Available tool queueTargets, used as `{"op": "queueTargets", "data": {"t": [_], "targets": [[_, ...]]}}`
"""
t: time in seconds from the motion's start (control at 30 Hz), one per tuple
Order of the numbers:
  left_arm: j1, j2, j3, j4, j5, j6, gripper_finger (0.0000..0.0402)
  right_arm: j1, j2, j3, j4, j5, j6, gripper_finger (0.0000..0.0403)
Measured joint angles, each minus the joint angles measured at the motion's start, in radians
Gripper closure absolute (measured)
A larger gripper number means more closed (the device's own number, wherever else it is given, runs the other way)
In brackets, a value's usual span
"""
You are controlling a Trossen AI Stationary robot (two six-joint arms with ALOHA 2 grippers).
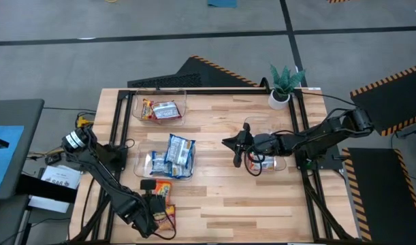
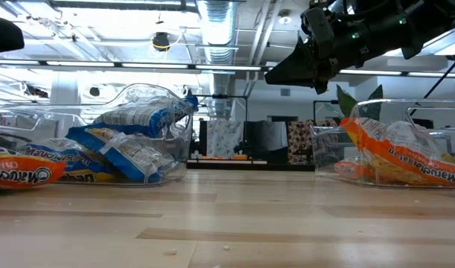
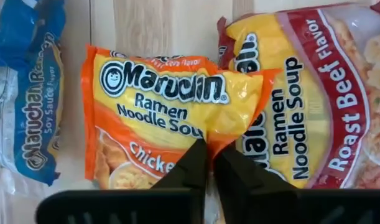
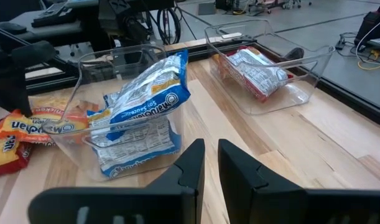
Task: Sort Maruchan noodles
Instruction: Put the orange noodle pack into the bottom right transparent bin
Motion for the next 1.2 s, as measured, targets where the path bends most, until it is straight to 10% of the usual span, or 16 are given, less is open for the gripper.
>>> {"op": "queueTargets", "data": {"t": [0.3,0.73,1.2], "targets": [[0.000,-0.002,0.216,-0.168,-0.085,0.125,0.0401,0.000,0.000,0.000,0.001,0.000,0.000,0.0332],[0.027,-0.061,0.447,-0.459,-0.579,0.372,0.0401,0.002,0.000,0.000,0.049,0.000,-0.010,0.0332],[0.279,-0.377,0.094,0.202,-0.459,0.905,0.0401,0.087,-0.147,0.000,0.248,0.000,-0.227,0.0332]]}}
